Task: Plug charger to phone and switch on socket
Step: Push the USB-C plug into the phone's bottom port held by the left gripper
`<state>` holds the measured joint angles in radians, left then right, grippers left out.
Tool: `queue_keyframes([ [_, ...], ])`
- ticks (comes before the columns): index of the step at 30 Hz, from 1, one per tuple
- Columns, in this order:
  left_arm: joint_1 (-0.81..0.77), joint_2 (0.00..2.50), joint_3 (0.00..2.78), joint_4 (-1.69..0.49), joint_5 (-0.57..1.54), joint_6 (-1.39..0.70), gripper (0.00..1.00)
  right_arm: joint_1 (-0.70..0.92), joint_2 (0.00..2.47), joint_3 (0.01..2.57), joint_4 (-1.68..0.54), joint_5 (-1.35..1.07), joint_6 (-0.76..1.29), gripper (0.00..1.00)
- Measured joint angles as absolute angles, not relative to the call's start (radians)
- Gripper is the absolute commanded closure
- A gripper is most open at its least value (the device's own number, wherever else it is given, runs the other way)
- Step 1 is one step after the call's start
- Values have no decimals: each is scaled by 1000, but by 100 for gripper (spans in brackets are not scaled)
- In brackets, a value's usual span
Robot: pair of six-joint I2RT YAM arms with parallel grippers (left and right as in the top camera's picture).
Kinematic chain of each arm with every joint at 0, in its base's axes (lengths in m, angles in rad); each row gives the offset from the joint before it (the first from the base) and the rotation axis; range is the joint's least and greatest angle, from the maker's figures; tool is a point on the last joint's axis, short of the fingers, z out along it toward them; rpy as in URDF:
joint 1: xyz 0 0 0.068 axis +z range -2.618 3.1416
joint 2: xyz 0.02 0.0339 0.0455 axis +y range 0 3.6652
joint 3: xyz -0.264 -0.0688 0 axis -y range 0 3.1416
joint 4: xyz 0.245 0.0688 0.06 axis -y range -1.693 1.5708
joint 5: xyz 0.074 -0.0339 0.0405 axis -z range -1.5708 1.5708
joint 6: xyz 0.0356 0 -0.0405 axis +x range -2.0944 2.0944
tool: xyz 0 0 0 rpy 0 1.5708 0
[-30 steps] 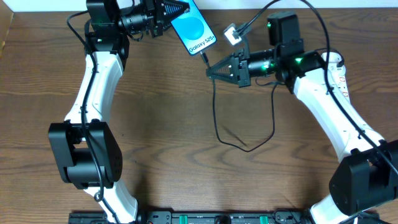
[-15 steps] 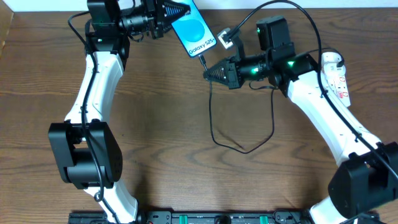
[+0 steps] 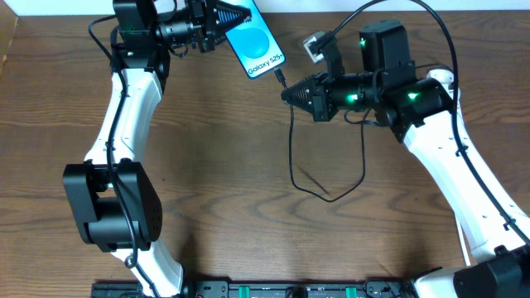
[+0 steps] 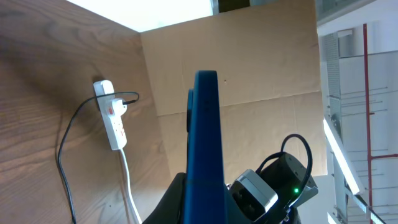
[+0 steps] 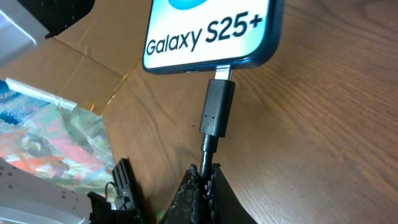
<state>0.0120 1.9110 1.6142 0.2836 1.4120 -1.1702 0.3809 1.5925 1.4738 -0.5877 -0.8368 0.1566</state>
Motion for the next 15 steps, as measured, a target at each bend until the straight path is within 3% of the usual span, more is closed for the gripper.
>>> queue_keyframes([
  [15, 12, 1911, 1614, 284, 1412, -1169, 93, 403, 1592, 1474, -641, -837, 133, 99],
])
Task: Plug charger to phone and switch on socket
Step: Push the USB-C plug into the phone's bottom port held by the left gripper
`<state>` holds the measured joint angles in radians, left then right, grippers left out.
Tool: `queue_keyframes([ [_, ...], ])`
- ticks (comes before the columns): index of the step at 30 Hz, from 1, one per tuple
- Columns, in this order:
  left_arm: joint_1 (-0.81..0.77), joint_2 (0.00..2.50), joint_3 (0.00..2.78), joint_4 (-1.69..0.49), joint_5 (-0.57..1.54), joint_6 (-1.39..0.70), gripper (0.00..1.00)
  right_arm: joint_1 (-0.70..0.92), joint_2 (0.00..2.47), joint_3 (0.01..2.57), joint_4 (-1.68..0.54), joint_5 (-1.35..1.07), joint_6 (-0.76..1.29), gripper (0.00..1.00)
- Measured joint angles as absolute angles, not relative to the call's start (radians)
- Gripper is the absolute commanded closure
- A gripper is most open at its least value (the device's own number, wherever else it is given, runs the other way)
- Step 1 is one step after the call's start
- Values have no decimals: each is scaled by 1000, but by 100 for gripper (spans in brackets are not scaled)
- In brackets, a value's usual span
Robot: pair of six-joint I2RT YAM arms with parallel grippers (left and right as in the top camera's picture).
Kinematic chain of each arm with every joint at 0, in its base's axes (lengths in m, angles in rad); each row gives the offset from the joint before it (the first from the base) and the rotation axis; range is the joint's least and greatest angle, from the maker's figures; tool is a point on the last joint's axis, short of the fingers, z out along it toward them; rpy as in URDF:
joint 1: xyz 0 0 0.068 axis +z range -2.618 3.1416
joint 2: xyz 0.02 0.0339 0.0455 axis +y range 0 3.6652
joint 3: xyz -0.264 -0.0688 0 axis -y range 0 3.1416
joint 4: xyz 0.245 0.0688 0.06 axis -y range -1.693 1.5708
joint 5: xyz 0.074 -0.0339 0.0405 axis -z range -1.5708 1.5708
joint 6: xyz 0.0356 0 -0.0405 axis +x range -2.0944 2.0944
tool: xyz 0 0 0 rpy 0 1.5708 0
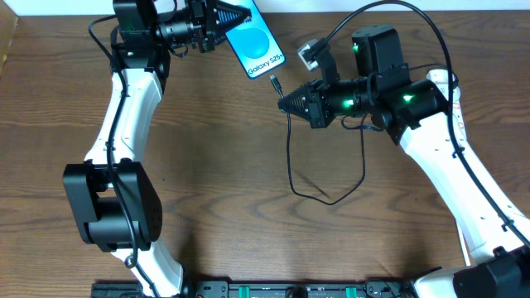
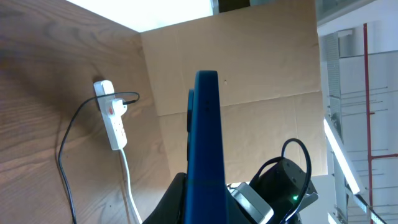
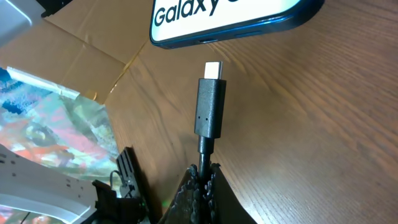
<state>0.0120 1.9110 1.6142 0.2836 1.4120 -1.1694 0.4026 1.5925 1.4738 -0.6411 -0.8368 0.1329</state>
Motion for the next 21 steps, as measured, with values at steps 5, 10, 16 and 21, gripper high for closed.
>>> queue_keyframes([
  [5, 12, 1911, 1614, 283, 1412, -1169, 93, 403, 1592, 1474, -638, -837, 125, 99],
  [10, 12, 1911, 1614, 283, 1412, -1166, 93, 403, 1592, 1474, -636, -837, 124, 99],
  [16, 12, 1911, 1614, 283, 1412, -1161, 93, 403, 1592, 1474, -609, -837, 122, 99],
  [21, 12, 1911, 1614, 283, 1412, -1155, 93, 403, 1592, 1474, -605, -837, 122, 99],
])
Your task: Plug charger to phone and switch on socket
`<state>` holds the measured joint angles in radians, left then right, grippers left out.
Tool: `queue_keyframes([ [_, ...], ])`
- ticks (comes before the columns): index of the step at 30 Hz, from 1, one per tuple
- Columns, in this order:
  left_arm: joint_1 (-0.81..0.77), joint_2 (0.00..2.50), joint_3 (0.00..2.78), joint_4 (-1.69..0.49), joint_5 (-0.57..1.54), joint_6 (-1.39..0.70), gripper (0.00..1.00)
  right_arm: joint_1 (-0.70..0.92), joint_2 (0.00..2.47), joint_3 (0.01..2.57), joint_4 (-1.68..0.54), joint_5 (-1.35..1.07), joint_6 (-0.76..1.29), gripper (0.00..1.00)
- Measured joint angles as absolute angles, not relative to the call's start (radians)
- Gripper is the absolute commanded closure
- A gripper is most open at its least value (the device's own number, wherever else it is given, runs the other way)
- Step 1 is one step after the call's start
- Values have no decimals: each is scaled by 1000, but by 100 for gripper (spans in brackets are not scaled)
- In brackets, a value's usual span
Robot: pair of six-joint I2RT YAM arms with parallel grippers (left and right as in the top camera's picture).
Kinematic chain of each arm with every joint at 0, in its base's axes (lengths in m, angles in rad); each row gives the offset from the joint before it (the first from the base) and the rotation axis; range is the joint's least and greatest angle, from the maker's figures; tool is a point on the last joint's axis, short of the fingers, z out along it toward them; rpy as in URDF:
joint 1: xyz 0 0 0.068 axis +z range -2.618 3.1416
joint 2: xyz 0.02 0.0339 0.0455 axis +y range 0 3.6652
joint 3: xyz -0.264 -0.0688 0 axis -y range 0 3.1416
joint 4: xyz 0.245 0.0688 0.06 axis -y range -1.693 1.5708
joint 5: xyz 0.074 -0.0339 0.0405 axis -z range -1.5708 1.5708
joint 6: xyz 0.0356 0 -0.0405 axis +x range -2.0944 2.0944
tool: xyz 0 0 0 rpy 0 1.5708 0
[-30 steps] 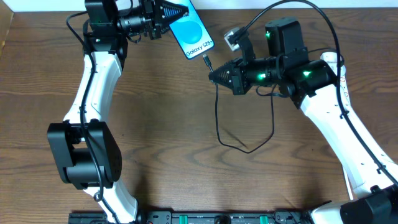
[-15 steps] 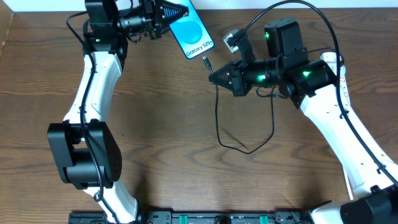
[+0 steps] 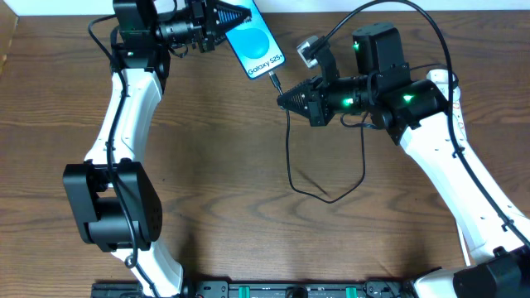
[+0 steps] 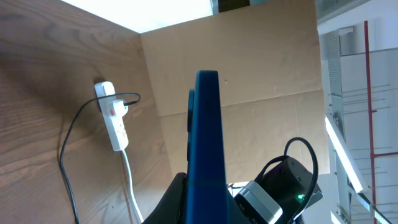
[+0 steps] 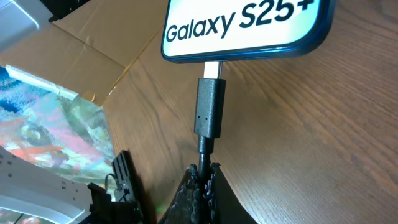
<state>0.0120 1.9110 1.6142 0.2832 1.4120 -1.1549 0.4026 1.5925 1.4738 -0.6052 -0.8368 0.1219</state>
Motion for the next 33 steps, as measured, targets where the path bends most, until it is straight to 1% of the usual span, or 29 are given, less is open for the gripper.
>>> queue_keyframes([
  [15, 12, 1911, 1614, 282, 1412, -1156, 92, 403, 1592, 1474, -605, -837, 130, 99],
  [22, 12, 1911, 1614, 223, 1412, -1156, 93, 403, 1592, 1474, -605, -837, 130, 99],
  [33, 12, 1911, 1614, 220, 1411, -1156, 93, 403, 1592, 1474, -605, -837, 131, 99],
])
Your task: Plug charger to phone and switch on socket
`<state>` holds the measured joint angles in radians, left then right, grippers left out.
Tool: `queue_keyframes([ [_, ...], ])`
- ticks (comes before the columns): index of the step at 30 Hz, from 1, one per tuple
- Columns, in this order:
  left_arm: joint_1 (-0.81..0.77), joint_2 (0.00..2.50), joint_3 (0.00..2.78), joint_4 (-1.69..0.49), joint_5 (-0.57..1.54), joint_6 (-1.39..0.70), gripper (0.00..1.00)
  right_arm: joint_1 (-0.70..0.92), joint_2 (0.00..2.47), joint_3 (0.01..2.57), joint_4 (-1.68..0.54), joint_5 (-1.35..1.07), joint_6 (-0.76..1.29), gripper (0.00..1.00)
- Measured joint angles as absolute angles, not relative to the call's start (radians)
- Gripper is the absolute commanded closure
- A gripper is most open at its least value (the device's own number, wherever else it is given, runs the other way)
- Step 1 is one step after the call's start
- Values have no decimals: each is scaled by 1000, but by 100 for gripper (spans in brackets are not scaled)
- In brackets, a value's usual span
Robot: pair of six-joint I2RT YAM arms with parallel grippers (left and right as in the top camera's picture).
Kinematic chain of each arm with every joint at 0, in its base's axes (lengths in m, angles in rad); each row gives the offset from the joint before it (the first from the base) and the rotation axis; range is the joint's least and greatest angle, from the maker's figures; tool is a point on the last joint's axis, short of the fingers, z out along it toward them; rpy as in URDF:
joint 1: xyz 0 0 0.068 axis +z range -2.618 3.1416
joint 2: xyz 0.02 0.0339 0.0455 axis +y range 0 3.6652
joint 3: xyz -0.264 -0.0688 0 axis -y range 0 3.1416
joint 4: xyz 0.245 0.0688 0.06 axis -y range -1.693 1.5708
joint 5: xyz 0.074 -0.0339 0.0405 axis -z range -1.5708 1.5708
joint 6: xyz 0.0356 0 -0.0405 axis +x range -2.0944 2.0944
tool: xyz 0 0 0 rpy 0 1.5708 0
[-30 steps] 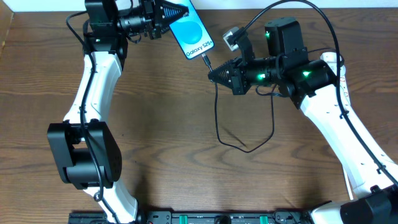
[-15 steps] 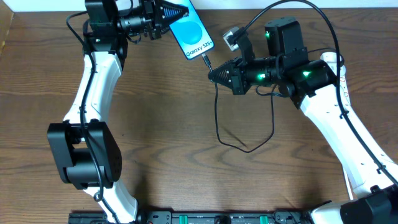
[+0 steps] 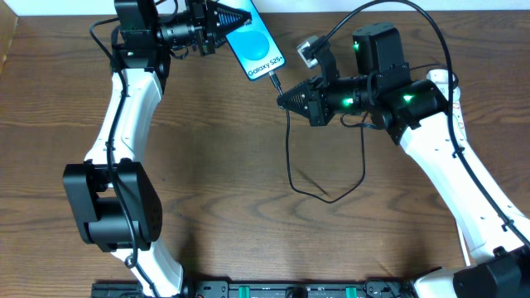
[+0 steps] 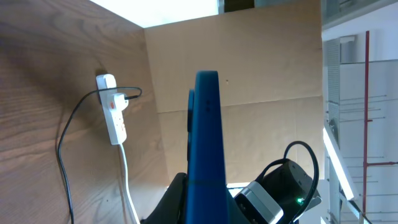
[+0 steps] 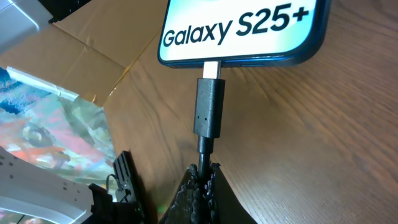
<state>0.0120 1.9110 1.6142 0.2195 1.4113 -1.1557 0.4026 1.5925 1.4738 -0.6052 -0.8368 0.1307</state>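
My left gripper (image 3: 225, 20) is shut on a blue phone (image 3: 256, 45), screen up, lettered "Galaxy S25+", at the table's far edge. In the left wrist view the phone (image 4: 205, 130) shows edge-on between the fingers. My right gripper (image 3: 286, 95) is shut on the black charger cable just behind its plug (image 5: 209, 115). The plug's metal tip (image 5: 212, 70) touches the phone's (image 5: 239, 28) bottom edge at the port; how deep it sits cannot be told. A white socket strip (image 4: 112, 116) with a red switch lies on the table, a black plug in it.
The black cable (image 3: 325, 192) loops over the brown wood table (image 3: 232, 199) below my right arm. Cardboard (image 4: 236, 68) stands beyond the table's far edge. The socket strip's white lead (image 4: 126, 180) runs along the wood.
The phone's bottom edge sits slightly differently against the plug in the right wrist view. The plug tip stays at the port. Both grippers hold as before.
At first the plug tip was at the phone's port. Then it stood clear, a gap between tip and phone. After that it was back against the port, and it stays there now. My left gripper held the phone throughout.
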Motion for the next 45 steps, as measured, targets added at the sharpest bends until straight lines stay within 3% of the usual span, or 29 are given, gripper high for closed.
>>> queue_keyframes([
  [45, -5, 1911, 1614, 220, 1400, -1180, 93, 403, 1592, 1474, -607, -837, 146, 99],
])
